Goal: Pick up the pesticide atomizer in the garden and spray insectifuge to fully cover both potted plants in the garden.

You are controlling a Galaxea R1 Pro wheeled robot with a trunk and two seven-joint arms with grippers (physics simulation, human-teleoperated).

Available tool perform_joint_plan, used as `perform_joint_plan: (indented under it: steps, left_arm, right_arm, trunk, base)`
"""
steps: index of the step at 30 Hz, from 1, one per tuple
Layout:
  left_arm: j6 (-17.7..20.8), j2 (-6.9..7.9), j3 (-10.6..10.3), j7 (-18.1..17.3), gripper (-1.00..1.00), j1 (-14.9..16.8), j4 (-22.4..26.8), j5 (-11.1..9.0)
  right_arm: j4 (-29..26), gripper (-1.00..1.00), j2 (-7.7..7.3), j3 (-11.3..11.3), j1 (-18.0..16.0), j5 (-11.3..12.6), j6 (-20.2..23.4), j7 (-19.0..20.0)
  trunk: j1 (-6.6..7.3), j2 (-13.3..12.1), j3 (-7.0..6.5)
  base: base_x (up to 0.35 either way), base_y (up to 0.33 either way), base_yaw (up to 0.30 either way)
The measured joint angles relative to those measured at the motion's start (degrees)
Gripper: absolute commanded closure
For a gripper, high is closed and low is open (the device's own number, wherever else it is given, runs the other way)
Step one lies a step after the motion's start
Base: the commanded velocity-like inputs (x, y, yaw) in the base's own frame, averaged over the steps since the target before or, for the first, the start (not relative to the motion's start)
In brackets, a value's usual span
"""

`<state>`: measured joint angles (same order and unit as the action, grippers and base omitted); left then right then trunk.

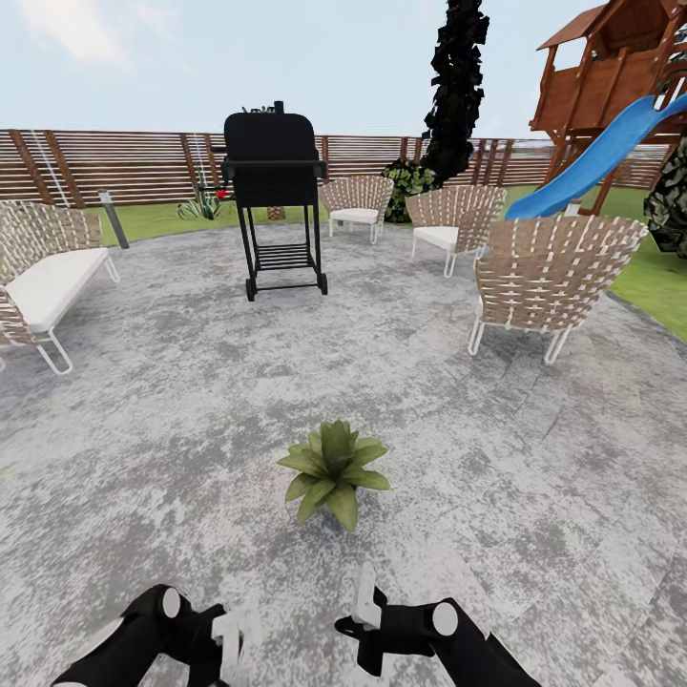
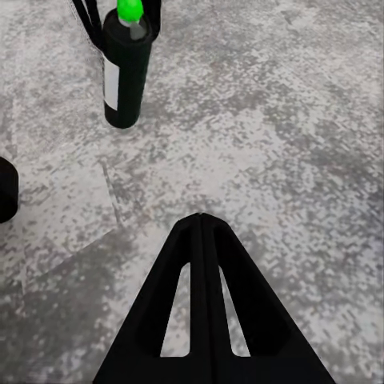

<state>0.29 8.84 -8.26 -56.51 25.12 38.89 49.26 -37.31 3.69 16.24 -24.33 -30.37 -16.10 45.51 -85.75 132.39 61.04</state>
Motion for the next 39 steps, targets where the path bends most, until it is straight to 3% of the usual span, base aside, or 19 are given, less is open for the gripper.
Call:
perform_joint_plan:
  steps: [4,9,11,14,17,20,24,26,28,31,34,39]
  left_arm:
    - [0.5,1.46,0.0,0.1,1.00,-0.1,-0.1,0.1]
    - [0.9,1.94,0.4,0.6,1.00,-0.1,-0.7,-0.2]
    - [0.9,1.72,2.4,2.2,1.00,-0.1,-1.8,-0.3]
    - [0.9,1.17,8.7,7.3,1.00,-0.1,-4.2,-0.6]
    - [0.9,0.26,13.8,11.0,1.00,-0.1,-7.0,-0.8]
    - [1.0,-0.97,17.1,12.1,1.00,-0.1,-8.0,-0.8]
    - [1.0,-2.86,20.1,12.7,1.00,-0.1,-9.1,-0.8]
    - [1.4,-3.64,21.8,12.8,1.00,-0.1,-9.5,-0.7]
    - [4.2,-4.09,24.1,12.8,1.00,-0.1,-9.6,-0.5]
    - [9.1,-4.34,26.1,12.8,1.00,0.1,-9.2,-0.6]
    - [11.6,-4.40,27.0,12.8,1.00,0.6,-9.0,-1.0]
    - [15.0,-4.41,27.4,12.8,1.00,0.9,-8.8,-5.6]
  right_arm:
    - [0.0,-1.00,-0.12,-0.1,0.0,-0.1,0.0,-0.1]
    - [0.1,-1.00,-0.40,-0.4,0.0,0.0,0.0,-0.4]
    - [0.3,-1.00,-0.63,-0.5,0.0,0.0,-0.1,-0.7]
    - [1.4,-1.00,-1.43,-1.5,0.0,0.1,-0.1,-4.3]
    - [5.2,-1.00,-1.94,-2.6,0.1,0.2,-0.2,-12.3]
    - [11.2,-1.00,-2.08,-3.3,0.1,0.6,-0.3,-22.4]
    - [19.8,-1.00,-2.08,-7.5,0.3,4.9,-3.5,-34.7]
    - [23.3,-1.00,-2.10,-9.5,0.3,7.5,-7.5,-37.3]
    - [25.7,-1.00,-2.50,-10.8,0.4,10.3,-10.8,-39.3]
    - [26.7,-1.00,-3.92,-11.1,0.4,13.8,-12.2,-43.8]
    - [27.0,-1.00,-4.49,-11.3,0.5,16.4,-12.6,-47.7]
    - [27.1,-1.00,-5.83,-11.4,0.6,20.2,-14.4,-50.4]
  trunk:
    - [0.00,0.0,0.00]
    - [0.00,0.0,0.00]
    - [0.00,0.0,0.00]
    - [0.00,0.0,0.00]
    - [0.00,0.0,0.00]
    - [0.00,0.0,0.00]
    - [0.00,0.0,0.00]
    - [0.00,0.0,0.00]
    - [0.00,0.0,0.00]
    - [0.00,0.0,0.00]
    - [0.00,0.0,0.00]
    - [0.00,0.0,0.00]
  base:
    - [0.000,0.000,0.000]
    - [0.000,0.000,0.000]
    - [0.000,0.000,0.000]
    - [0.000,0.000,0.000]
    - [0.000,0.000,0.000]
    - [0.000,0.000,0.000]
    - [0.000,0.000,0.000]
    - [0.000,0.000,0.000]
    - [0.000,0.000,0.000]
    - [0.000,0.000,0.000]
    - [0.000,0.000,0.000]
    - [0.000,0.000,0.000]
